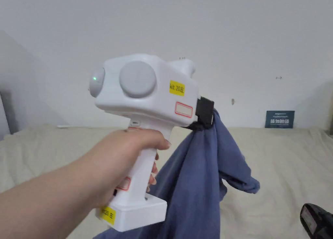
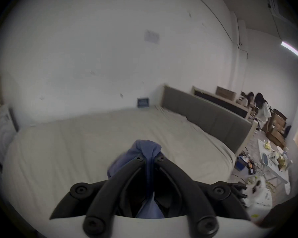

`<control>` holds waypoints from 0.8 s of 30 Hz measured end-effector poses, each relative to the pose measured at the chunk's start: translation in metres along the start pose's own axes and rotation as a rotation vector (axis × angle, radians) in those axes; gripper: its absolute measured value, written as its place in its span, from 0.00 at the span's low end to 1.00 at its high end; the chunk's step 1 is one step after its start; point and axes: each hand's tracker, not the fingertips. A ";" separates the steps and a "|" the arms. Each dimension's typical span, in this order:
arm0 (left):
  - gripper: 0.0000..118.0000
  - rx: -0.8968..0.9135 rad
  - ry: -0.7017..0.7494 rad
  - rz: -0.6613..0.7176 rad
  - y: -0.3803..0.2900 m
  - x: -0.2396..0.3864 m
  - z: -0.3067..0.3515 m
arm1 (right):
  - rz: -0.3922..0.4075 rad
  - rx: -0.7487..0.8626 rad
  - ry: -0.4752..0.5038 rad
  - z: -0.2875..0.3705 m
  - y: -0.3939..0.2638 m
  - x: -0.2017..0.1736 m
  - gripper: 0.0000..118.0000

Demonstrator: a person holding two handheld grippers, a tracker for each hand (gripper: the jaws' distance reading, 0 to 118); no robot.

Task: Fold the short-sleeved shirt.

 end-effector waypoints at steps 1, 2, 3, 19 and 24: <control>0.05 -0.051 -0.021 0.020 -0.011 0.004 -0.031 | 0.004 -0.004 -0.022 0.000 0.000 0.007 0.00; 0.05 -0.117 -0.034 0.039 -0.023 0.005 -0.066 | 0.008 -0.013 -0.048 0.000 -0.001 0.015 0.00; 0.05 -0.187 -0.057 0.062 -0.040 0.005 -0.101 | 0.008 -0.025 -0.067 -0.001 -0.003 0.023 0.00; 0.78 -0.525 0.065 0.330 -0.163 -0.005 -0.246 | -0.057 -0.158 -0.131 -0.014 -0.029 0.067 0.00; 0.98 -0.429 -0.059 0.348 -0.147 -0.015 -0.192 | -0.070 -0.153 -0.141 -0.012 -0.020 0.063 0.00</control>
